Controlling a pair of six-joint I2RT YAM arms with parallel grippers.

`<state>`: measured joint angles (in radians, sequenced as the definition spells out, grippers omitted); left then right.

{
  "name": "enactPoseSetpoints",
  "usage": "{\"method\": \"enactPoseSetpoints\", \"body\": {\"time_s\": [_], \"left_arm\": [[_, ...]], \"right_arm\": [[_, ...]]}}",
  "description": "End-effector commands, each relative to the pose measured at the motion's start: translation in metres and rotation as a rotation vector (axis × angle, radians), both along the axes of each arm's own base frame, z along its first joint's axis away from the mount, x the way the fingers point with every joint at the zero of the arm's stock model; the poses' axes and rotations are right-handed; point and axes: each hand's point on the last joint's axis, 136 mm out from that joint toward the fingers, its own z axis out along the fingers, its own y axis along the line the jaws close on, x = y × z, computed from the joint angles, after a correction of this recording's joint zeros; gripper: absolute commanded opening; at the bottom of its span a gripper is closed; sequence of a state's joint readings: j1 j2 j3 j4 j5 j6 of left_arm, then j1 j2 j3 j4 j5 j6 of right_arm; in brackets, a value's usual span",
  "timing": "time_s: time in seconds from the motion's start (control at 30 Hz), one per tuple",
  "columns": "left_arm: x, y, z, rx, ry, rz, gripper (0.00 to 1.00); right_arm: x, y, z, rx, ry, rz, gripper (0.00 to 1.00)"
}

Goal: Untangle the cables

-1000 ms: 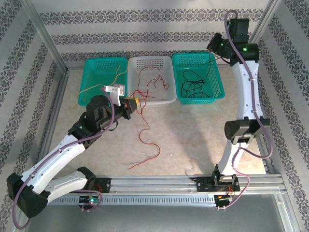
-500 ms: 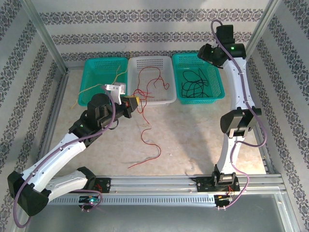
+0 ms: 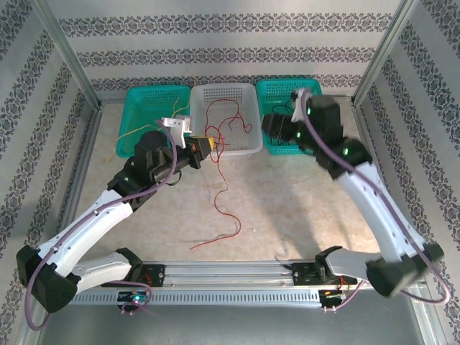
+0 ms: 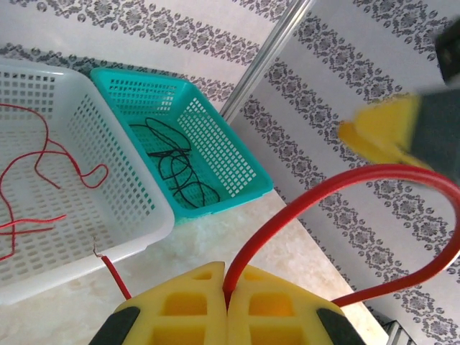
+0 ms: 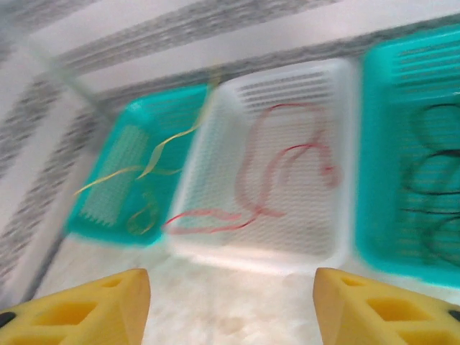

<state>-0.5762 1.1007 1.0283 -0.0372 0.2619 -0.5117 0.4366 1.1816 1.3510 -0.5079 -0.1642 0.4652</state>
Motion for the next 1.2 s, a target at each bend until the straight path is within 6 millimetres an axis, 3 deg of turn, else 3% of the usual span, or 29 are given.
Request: {"method": "enactPoseSetpoints", "body": {"time_s": [0.0,0.13,0.3,0.73,0.97,1.07,1.17], "left_arm": [[-0.004,-0.013,0.036,-0.075,-0.06,-0.052,0.0],[-0.002,-0.019,0.049,-0.094,-0.072,-0.076,0.0],[-0.002,-0.024,0.06,-0.116,-0.07,-0.101,0.0],[-0.013,-0.025,0.102,-0.188,-0.115,-0.143,0.0],[-0.016,-0.025,0.116,-0.227,-0.136,-0.155,0.0],[-0.017,-0.025,0.12,-0.229,-0.145,-0.155,0.0],[-0.016,-0.022,0.125,-0.222,-0.158,-0.143,0.0]], "right_arm": [[-0.024,0.034,0.007,0.157,-0.101,0.107,0.66],[-0.063,0.055,0.0,0.239,-0.098,0.193,0.66],[-0.089,0.073,0.009,0.234,-0.14,0.255,0.68],[-0.074,0.111,-0.077,0.209,0.038,0.268,0.68],[-0.067,0.111,-0.118,0.19,0.119,0.228,0.64],[-0.066,0.114,-0.135,0.178,0.158,0.227,0.52],[-0.066,0.111,-0.159,0.166,0.205,0.203,0.28]]}}
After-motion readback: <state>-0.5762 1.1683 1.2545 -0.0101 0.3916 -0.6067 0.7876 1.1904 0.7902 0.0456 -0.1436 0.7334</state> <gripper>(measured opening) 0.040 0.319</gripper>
